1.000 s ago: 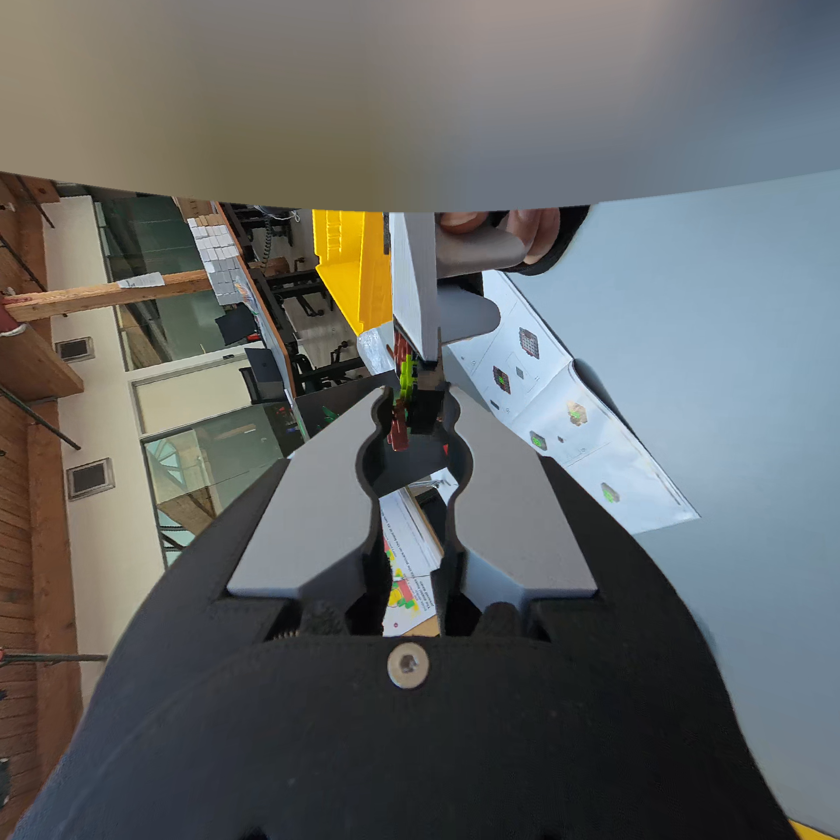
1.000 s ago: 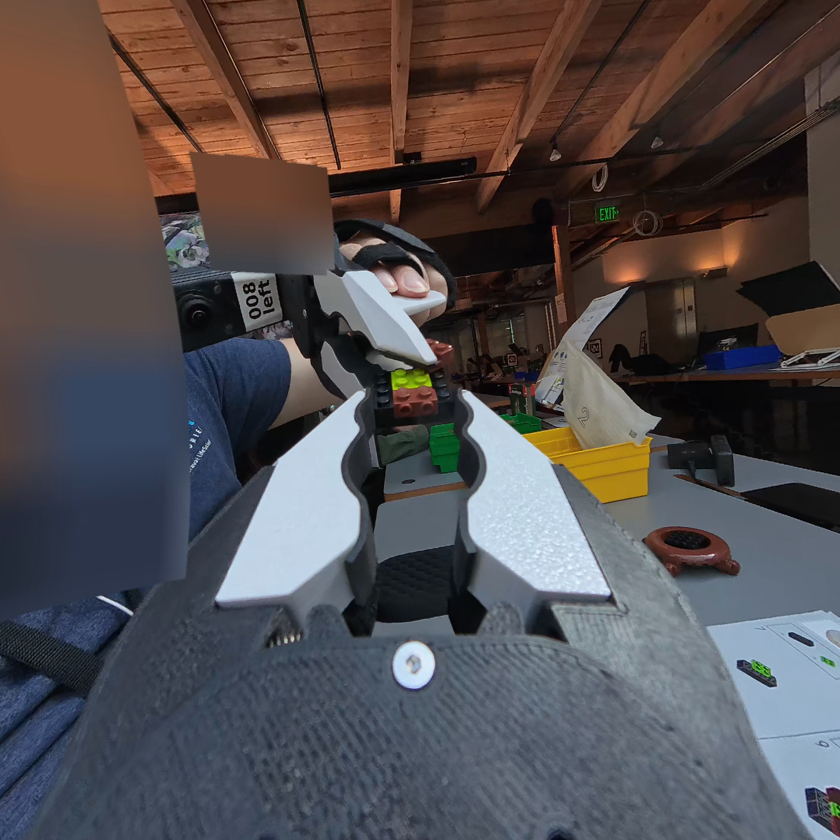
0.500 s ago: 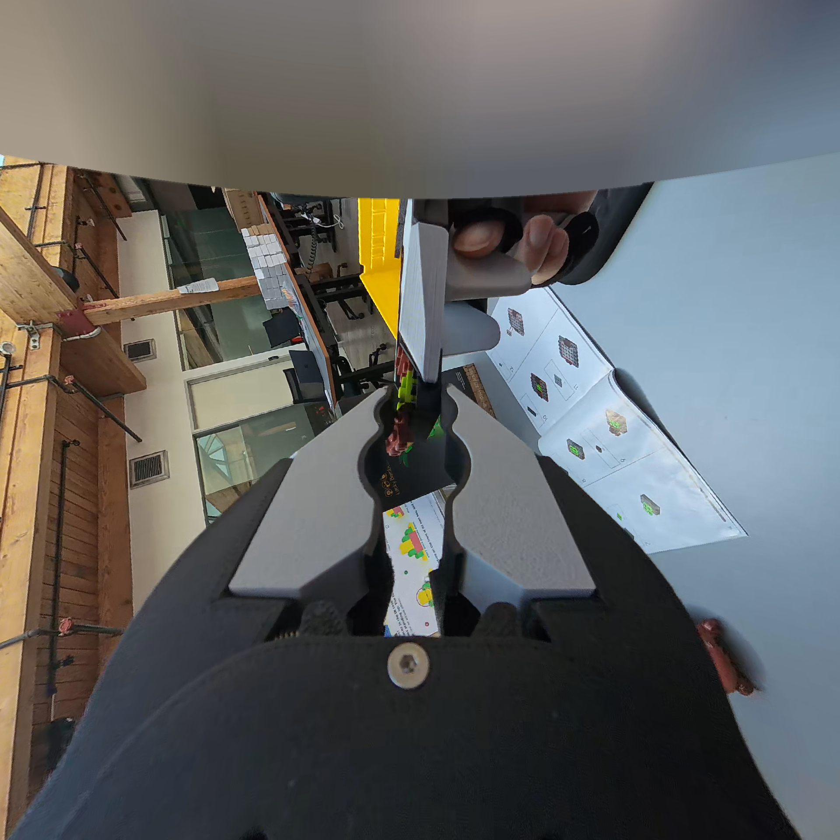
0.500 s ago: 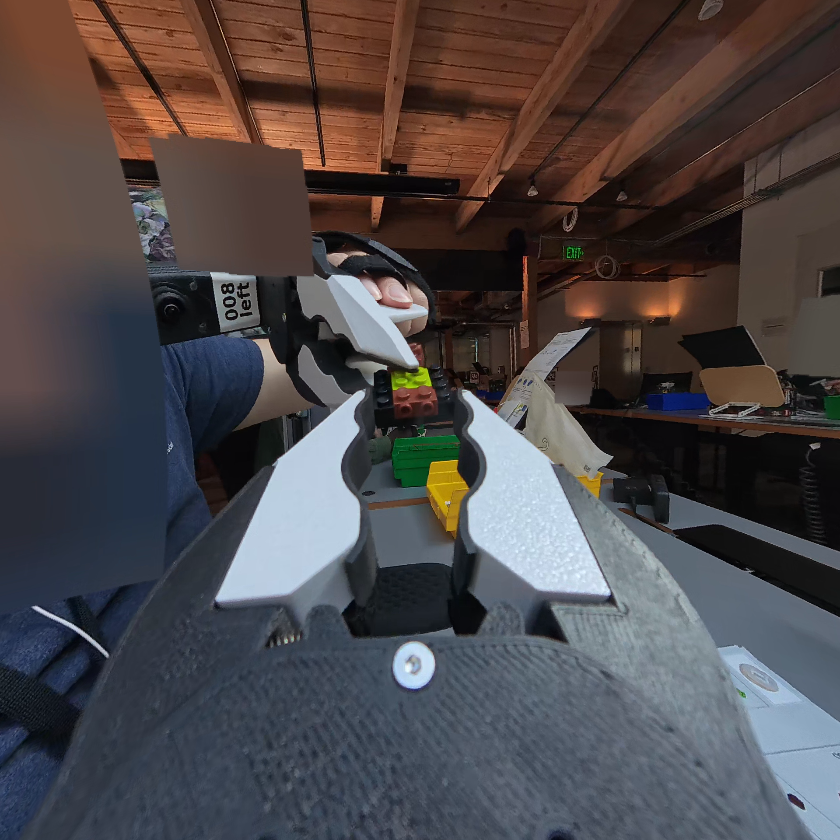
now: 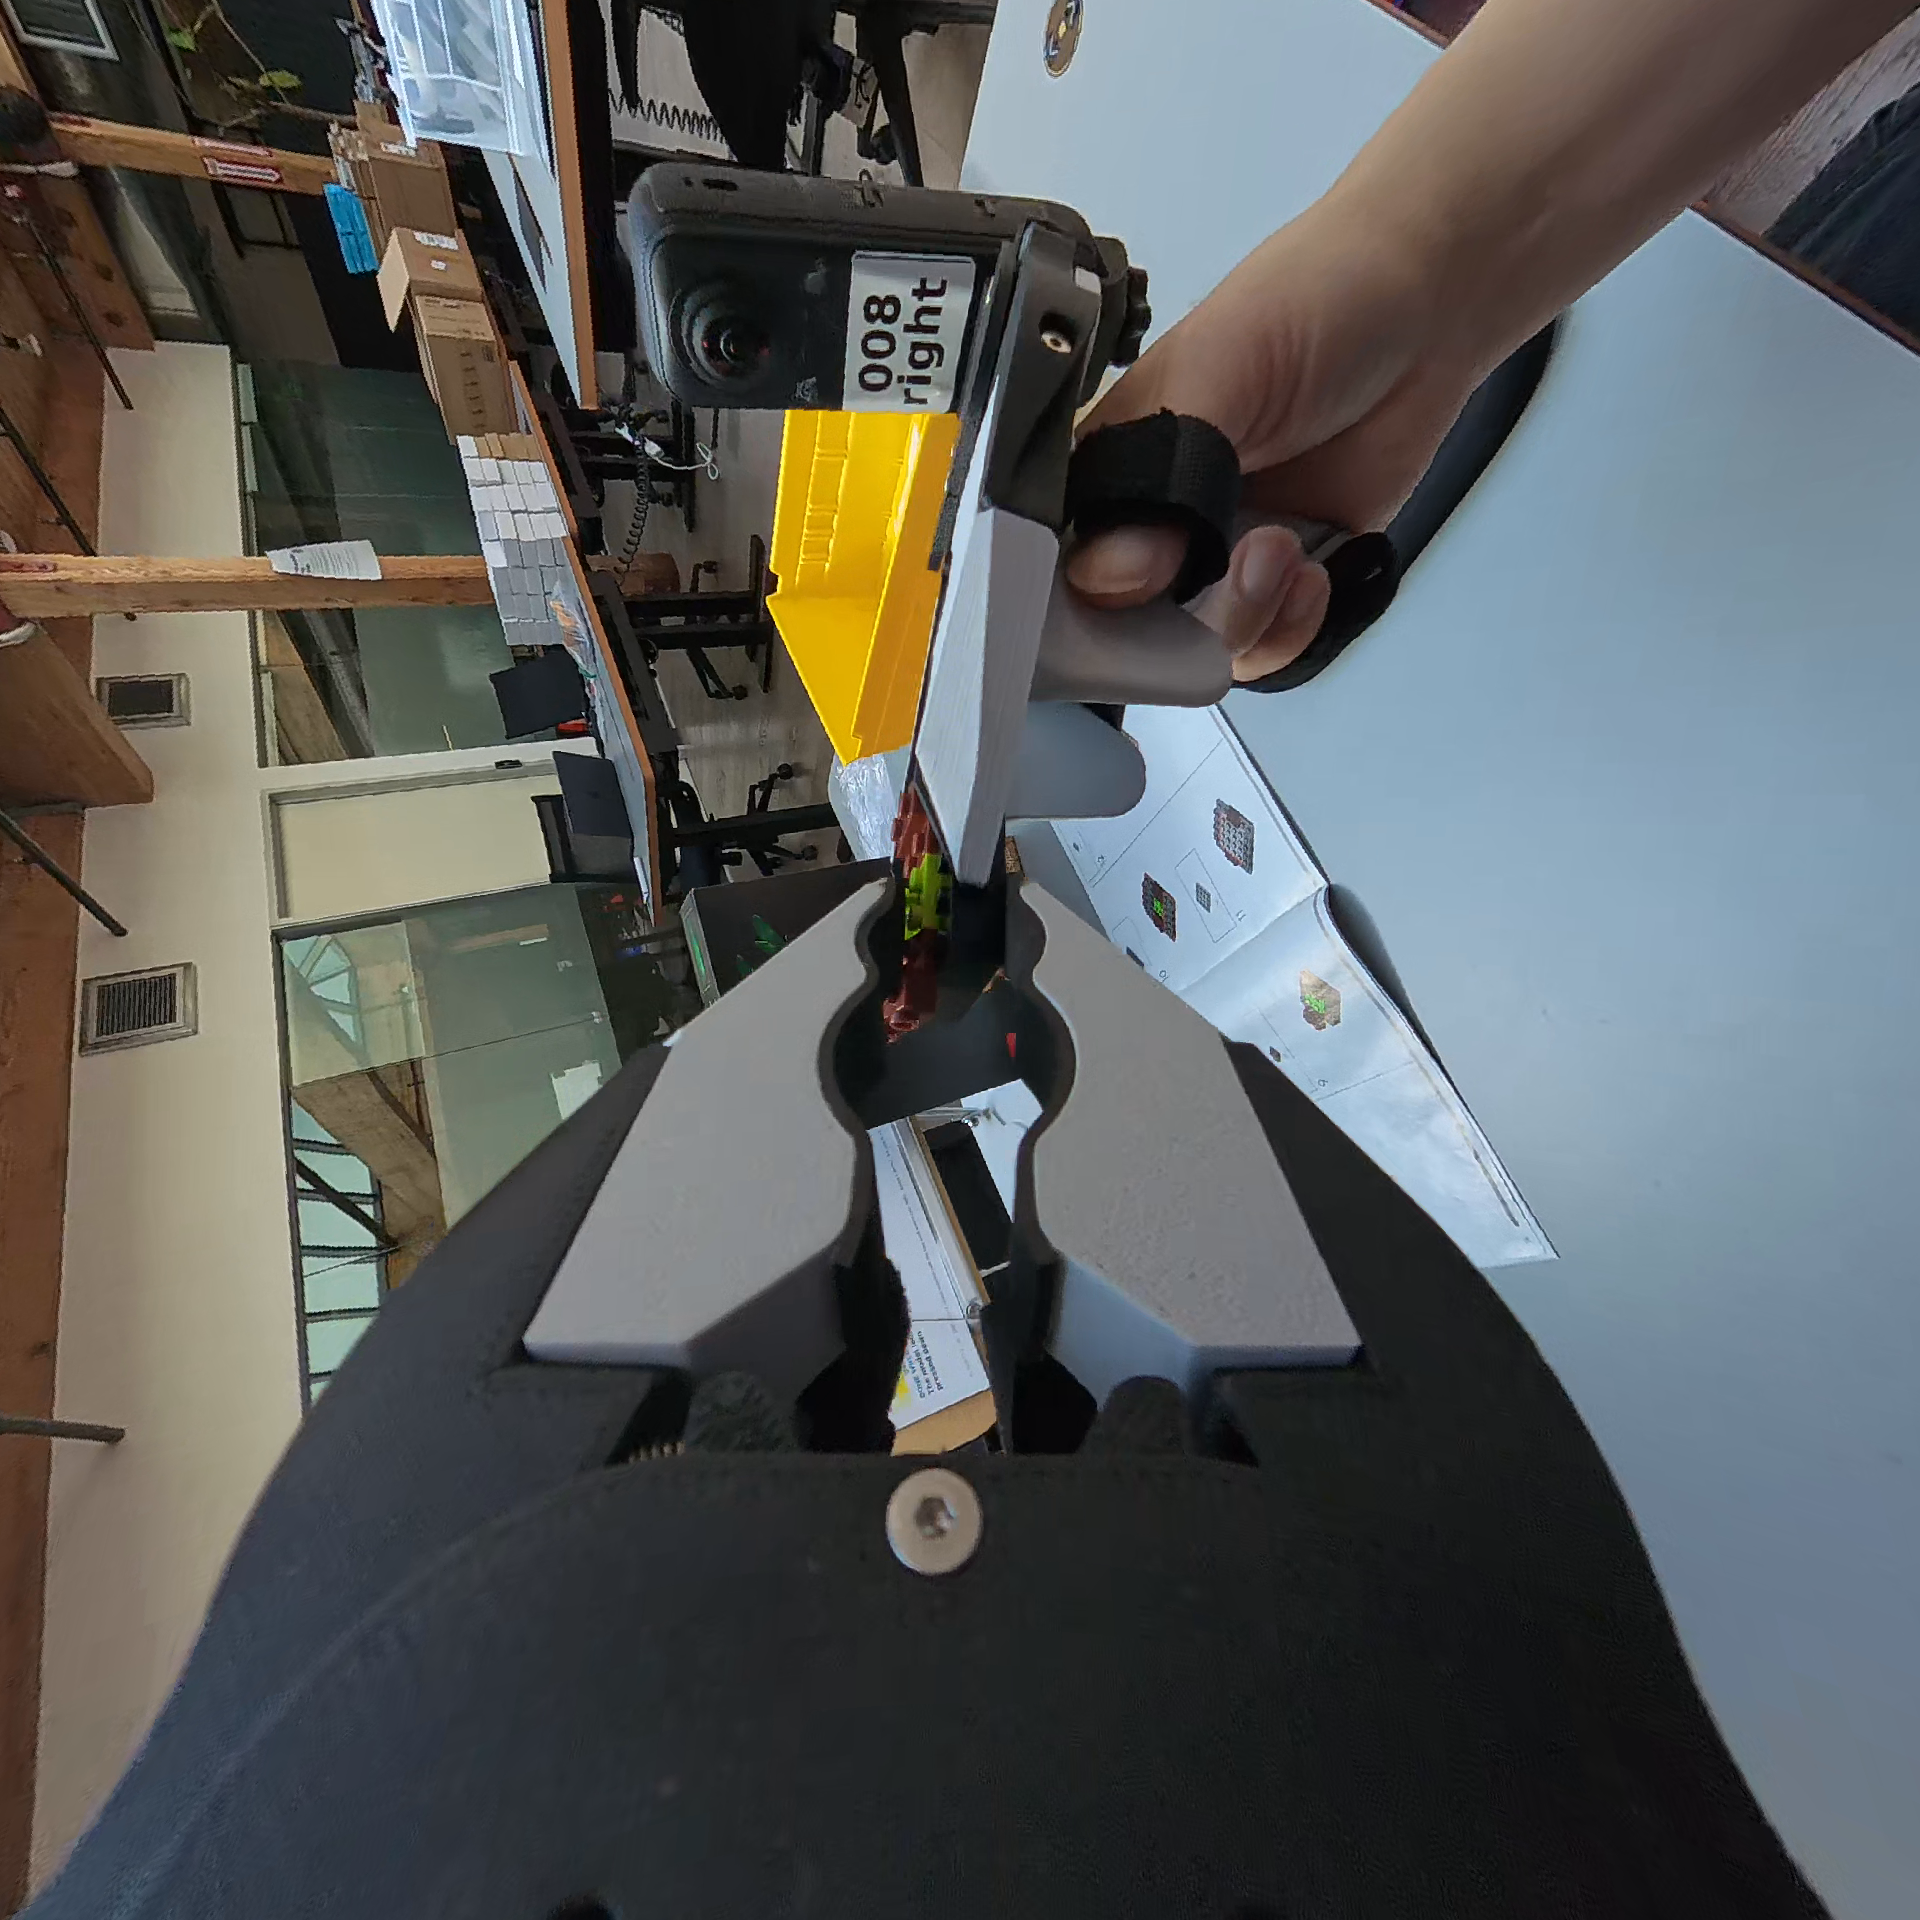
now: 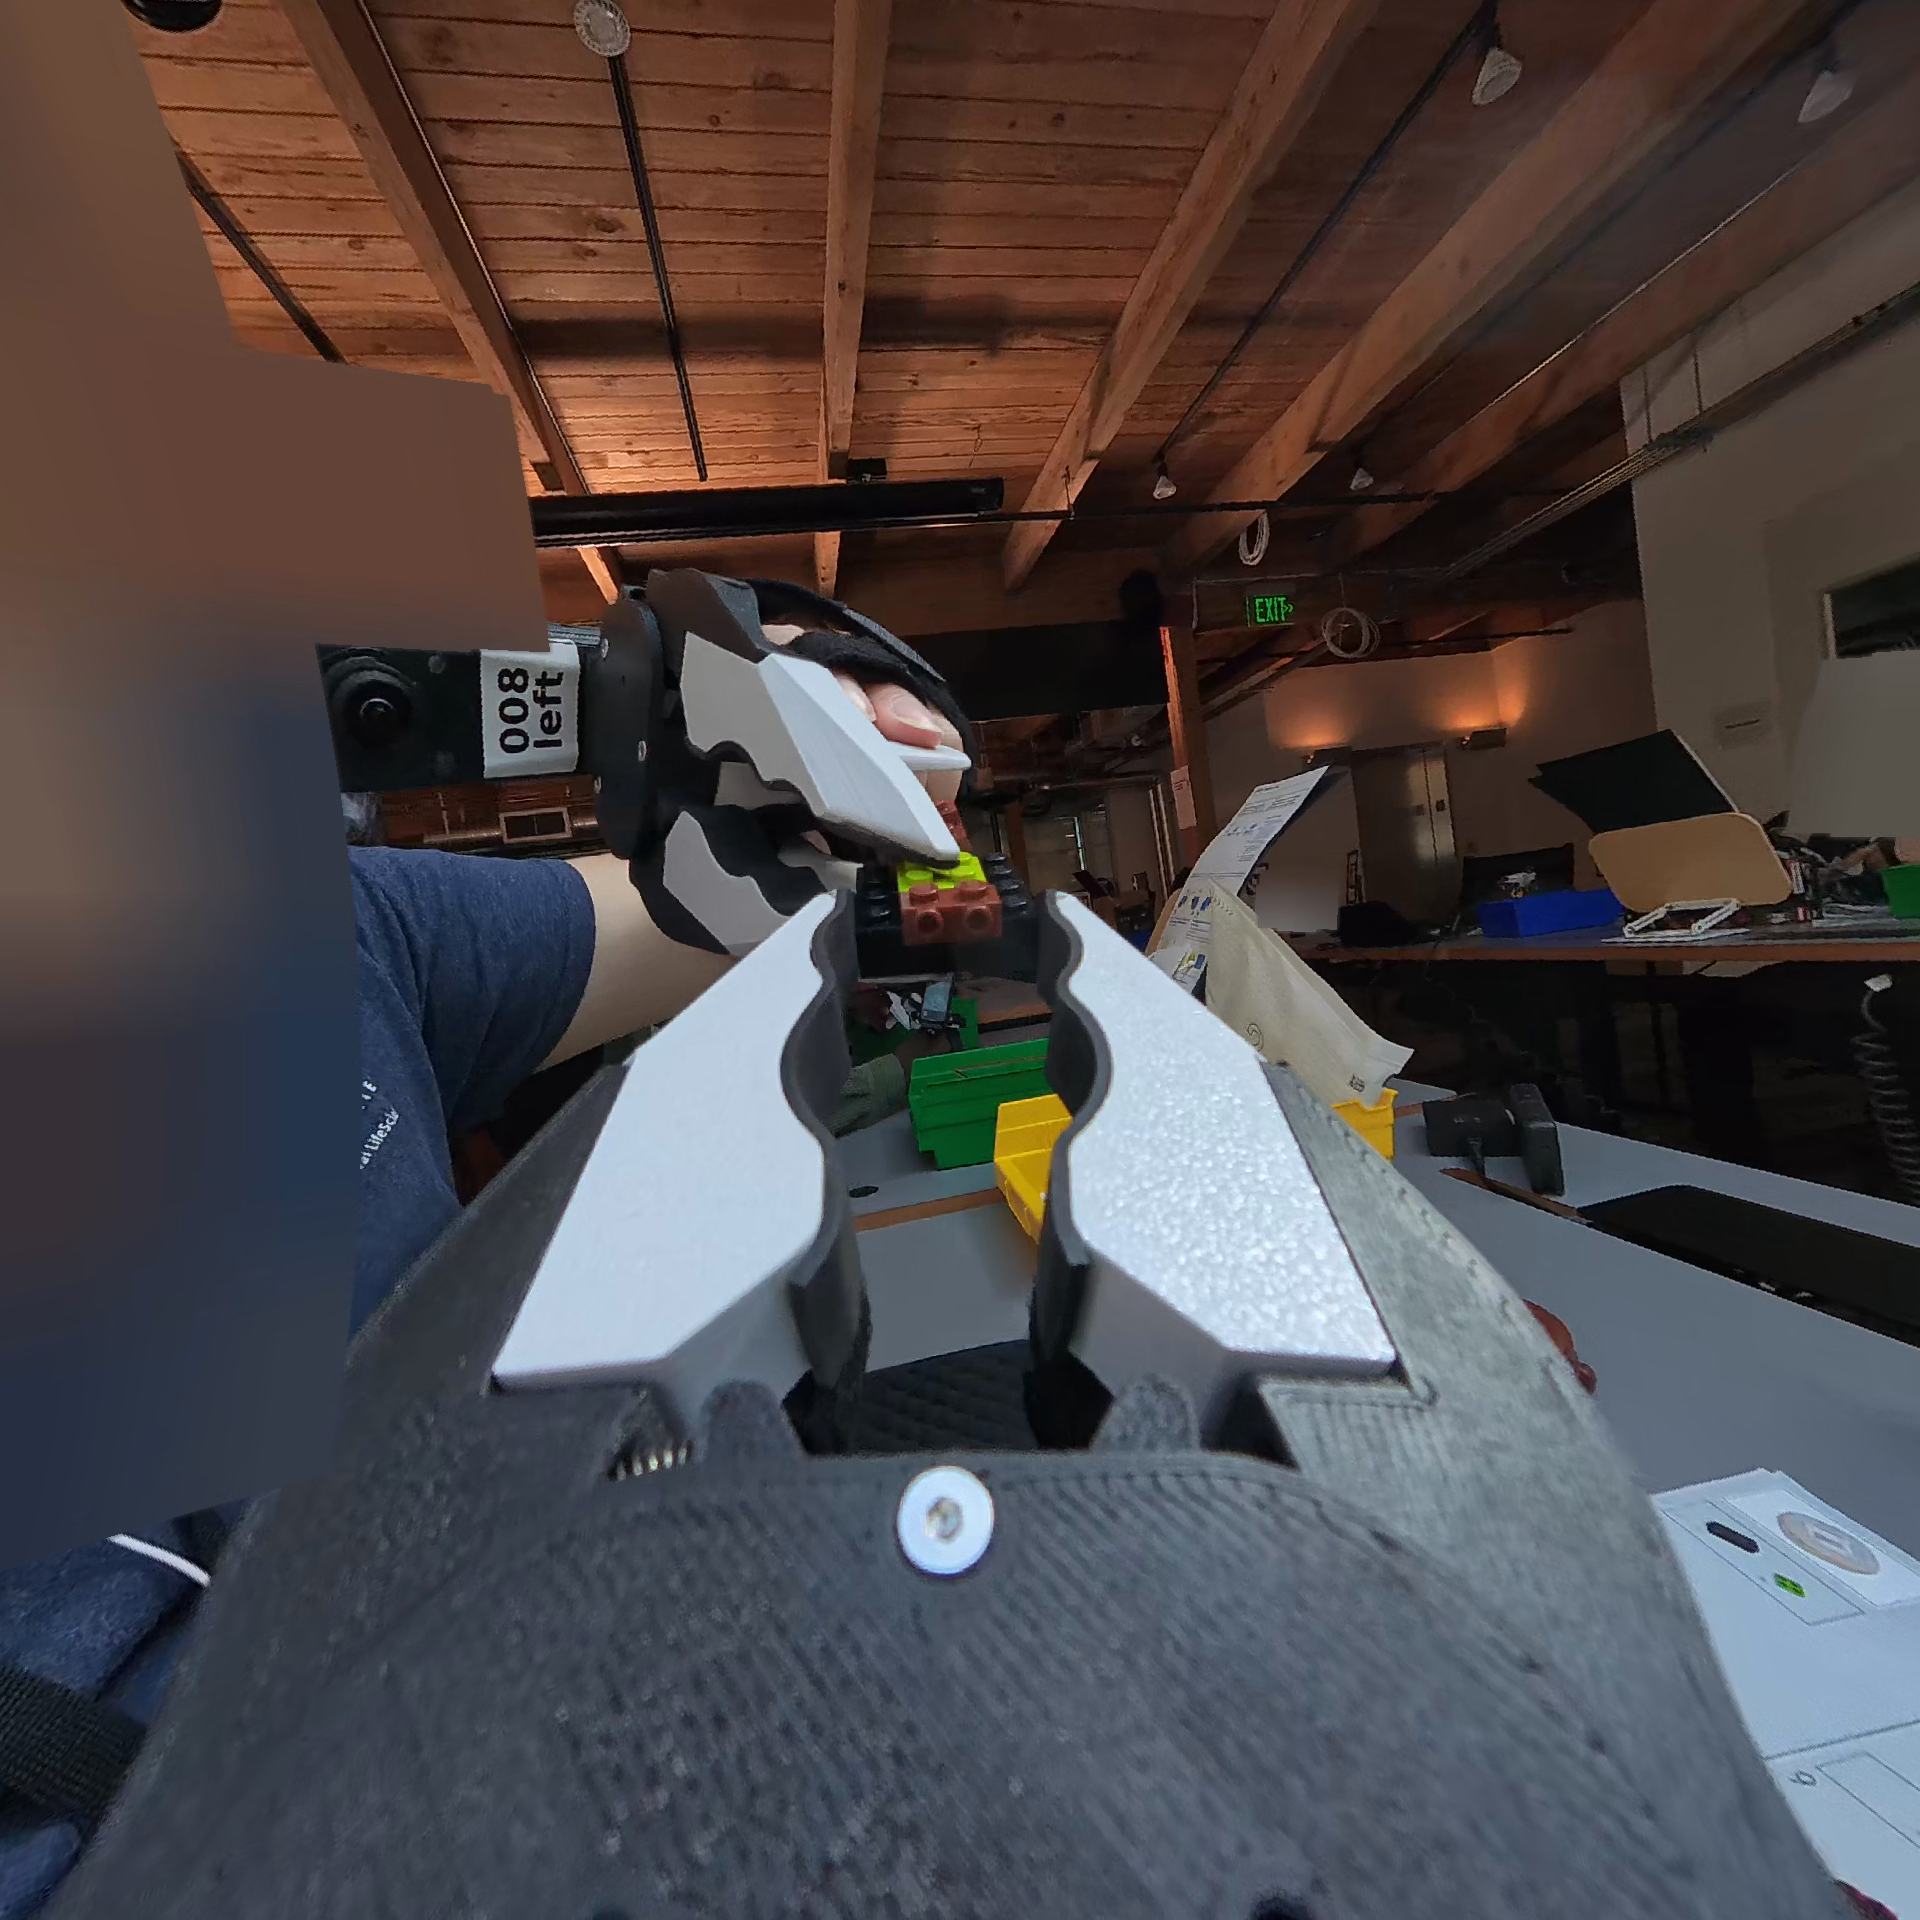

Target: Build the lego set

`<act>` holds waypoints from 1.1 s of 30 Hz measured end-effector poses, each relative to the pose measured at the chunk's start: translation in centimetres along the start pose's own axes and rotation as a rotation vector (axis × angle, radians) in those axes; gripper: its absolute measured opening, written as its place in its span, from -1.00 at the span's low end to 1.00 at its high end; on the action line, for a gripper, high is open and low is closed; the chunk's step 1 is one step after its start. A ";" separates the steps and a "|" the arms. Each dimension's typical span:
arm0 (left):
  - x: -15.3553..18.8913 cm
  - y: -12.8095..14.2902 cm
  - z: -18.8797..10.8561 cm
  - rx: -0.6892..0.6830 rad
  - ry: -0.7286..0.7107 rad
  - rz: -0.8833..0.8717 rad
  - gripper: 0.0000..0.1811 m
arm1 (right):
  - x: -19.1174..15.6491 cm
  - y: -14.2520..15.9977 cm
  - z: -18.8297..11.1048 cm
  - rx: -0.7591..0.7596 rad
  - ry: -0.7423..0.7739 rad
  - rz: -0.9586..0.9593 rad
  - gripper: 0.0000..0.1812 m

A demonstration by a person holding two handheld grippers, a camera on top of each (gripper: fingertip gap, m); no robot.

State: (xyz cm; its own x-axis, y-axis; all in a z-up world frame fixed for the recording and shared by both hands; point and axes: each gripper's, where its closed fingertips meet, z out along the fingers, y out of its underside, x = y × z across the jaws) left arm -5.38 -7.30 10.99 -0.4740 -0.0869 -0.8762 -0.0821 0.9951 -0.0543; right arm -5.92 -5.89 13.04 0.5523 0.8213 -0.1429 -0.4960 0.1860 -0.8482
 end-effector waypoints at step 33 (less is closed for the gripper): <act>0.7 0.0 -0.7 0.076 0.082 -0.195 -0.80 | 0.1 0.9 0.4 0.052 -0.021 -0.064 -0.64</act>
State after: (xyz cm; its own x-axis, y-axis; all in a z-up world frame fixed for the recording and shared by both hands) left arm -6.37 -7.44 10.73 -0.5254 -0.2785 -0.8040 -0.1146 0.9595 -0.2574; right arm -6.55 -5.38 12.49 0.5705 0.8176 -0.0779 -0.4942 0.2659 -0.8277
